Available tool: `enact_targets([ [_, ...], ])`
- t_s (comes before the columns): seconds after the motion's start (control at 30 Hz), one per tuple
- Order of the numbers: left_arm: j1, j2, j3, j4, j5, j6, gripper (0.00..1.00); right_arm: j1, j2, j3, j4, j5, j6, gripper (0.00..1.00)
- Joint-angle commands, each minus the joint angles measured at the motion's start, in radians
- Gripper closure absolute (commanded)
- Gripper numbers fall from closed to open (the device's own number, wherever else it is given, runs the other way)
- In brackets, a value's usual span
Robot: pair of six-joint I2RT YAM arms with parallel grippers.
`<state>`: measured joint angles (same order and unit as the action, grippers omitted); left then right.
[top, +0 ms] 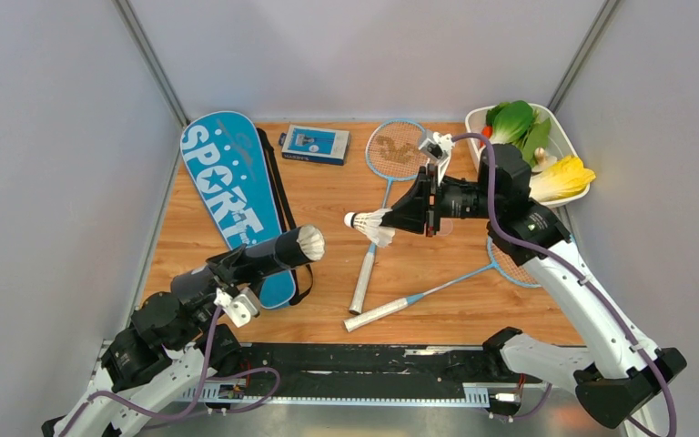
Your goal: Pack up the badminton gear
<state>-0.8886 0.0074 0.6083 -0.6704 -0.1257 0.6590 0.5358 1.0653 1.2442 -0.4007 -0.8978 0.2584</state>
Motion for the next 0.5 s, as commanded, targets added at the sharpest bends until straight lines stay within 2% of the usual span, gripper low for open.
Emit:
enact_targets([
  [0.0,-0.003,-0.016,0.007,0.024,0.019,0.041,0.41,0.006,-0.062,-0.008,0.026,-0.058,0.038,1.0],
  [0.3,-0.003,-0.05,0.006,0.016,0.089,0.005,0.43,0.014,-0.037,-0.032,0.029,-0.067,0.094,1.0],
  [0.47,-0.003,-0.03,0.027,0.007,0.108,-0.007,0.43,0.08,-0.008,-0.04,0.053,-0.063,0.136,1.0],
])
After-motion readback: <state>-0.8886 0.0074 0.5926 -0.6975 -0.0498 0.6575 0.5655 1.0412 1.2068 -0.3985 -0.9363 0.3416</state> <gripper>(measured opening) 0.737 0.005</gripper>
